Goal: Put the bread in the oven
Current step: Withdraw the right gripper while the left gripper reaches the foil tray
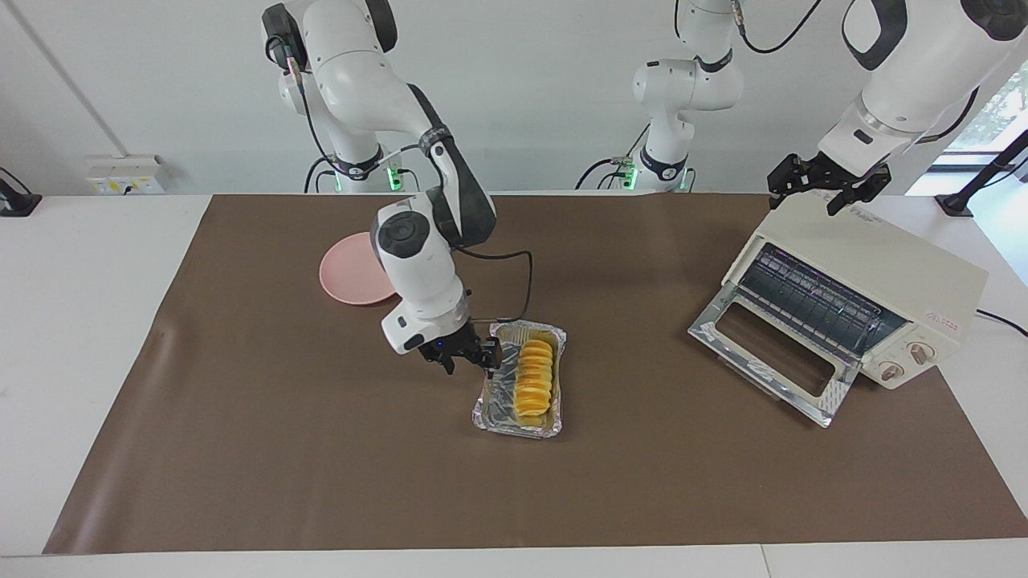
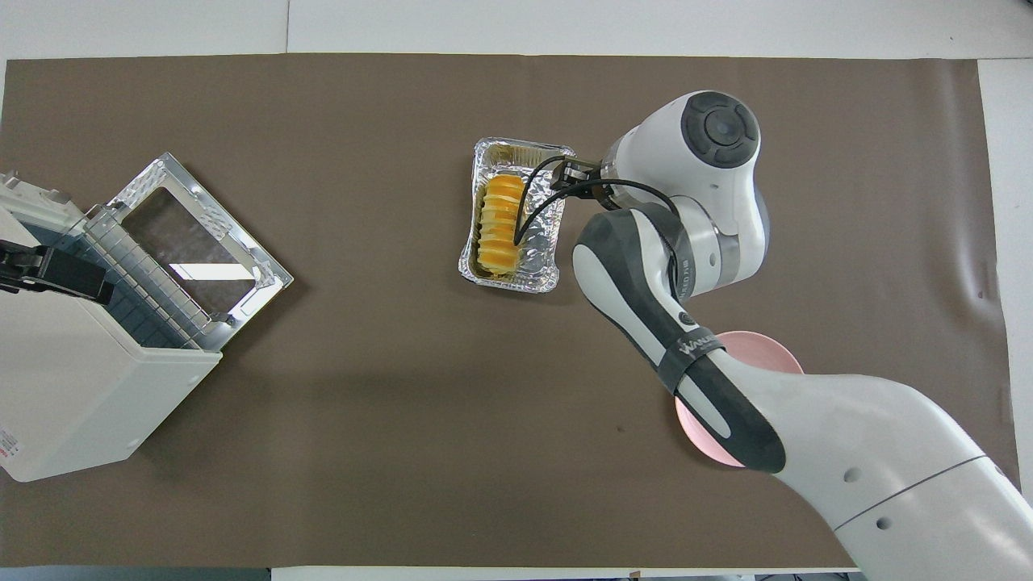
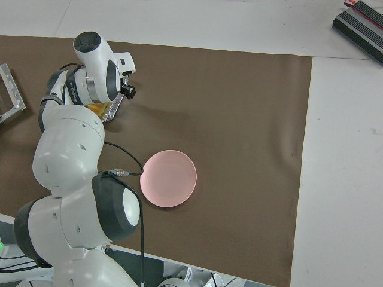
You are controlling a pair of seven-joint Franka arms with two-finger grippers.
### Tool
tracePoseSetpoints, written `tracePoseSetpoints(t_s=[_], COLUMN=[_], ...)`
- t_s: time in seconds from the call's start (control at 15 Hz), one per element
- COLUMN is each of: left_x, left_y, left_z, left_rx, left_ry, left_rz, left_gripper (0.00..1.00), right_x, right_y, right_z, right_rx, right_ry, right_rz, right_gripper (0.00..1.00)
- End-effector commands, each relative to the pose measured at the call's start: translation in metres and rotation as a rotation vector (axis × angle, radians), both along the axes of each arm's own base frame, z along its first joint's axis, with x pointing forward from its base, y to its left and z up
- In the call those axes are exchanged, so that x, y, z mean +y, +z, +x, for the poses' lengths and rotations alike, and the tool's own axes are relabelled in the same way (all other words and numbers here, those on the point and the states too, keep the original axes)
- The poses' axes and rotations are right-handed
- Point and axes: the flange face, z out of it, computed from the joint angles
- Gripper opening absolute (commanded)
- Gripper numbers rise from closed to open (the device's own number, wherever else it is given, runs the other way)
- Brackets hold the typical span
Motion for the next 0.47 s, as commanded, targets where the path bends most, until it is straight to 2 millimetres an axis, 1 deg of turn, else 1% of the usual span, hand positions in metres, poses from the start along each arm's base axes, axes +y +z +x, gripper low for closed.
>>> tracePoseSetpoints(t_s=[0.0,0.07,0.13,0.2,0.27,0.33,0.4], left_x=[0.000,-0.005,-0.008,-0.018,-0.034,-0.050,-0.066], left_y=[0.005,0.004,0.004,0.004,0.006,0.007,0.005], left_z=[-0.004,-0.005,-0.005,-0.003,0.001,0.007,0.009], left_rx=[0.008,0.010,0.008,-0.008,-0.049,-0.093,-0.091], left_ry=[-0.008,-0.016,-0.016,0.002,0.040,0.062,0.036], left_rz=[0.014,0.014,0.015,0.022,0.033,0.033,0.025], left_gripper=[1.00,1.00,1.00,1.00,1.00,1.00,1.00], right_x=[-0.057,-0.078,-0.105,-0.134,-0.160,-0.192,-0.217], right_y=[0.061,0.079,0.098,0.119,0.133,0.150,0.162], right_z=[0.001,-0.003,-0.007,-0.015,-0.022,-0.030,-0.040], right_rx=[-0.010,-0.003,0.007,0.022,0.036,0.047,0.063], right_ry=[0.010,0.035,0.070,0.107,0.133,0.158,0.184], right_rz=[0.002,-0.005,-0.013,-0.021,-0.029,-0.035,-0.047], right_gripper=[0.99,1.00,1.00,1.00,1.00,1.00,1.00])
